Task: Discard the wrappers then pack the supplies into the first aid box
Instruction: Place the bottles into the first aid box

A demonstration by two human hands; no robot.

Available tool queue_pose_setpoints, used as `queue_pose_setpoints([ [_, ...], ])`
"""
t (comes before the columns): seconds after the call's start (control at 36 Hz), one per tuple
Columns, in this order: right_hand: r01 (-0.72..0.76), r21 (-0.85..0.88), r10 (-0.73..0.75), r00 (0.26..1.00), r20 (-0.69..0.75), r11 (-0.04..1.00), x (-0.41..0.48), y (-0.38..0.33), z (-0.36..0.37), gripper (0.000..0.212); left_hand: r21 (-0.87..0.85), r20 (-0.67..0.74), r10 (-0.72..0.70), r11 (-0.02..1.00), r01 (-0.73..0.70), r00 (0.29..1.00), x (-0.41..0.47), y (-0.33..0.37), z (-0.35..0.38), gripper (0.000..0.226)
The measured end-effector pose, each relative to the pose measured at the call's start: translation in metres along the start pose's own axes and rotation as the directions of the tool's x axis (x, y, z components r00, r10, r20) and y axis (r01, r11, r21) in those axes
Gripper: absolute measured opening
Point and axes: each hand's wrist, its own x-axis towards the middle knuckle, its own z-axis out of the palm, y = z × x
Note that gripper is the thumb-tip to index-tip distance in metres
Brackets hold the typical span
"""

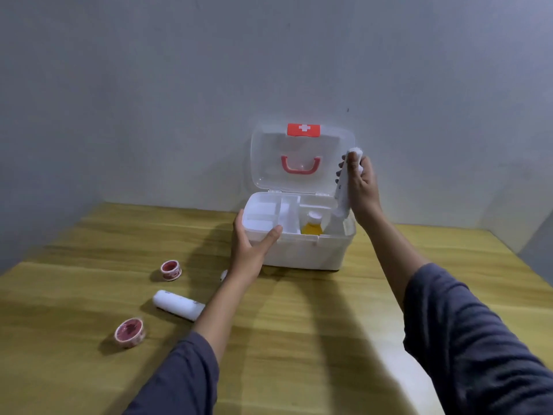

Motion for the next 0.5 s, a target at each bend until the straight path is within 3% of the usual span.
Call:
queue_pose_setpoints([
  [0.17, -0.033, -0.087, 0.047, 0.985, 0.165, 0.996, 0.001, 0.016, 0.005, 0.019, 0.027, 0.009, 0.005, 1.0, -0.005, 1.0, -0.001, 0.001, -0.001, 0.088],
  [0.5, -0.054, -0.236, 0.105, 0.972, 0.211, 0.97, -0.02, 0.028, -0.026, 0.01, 0.08, 0.028, -0.01, 0.997, 0.008, 1.0, 0.0, 0.005, -0.003, 0.089],
])
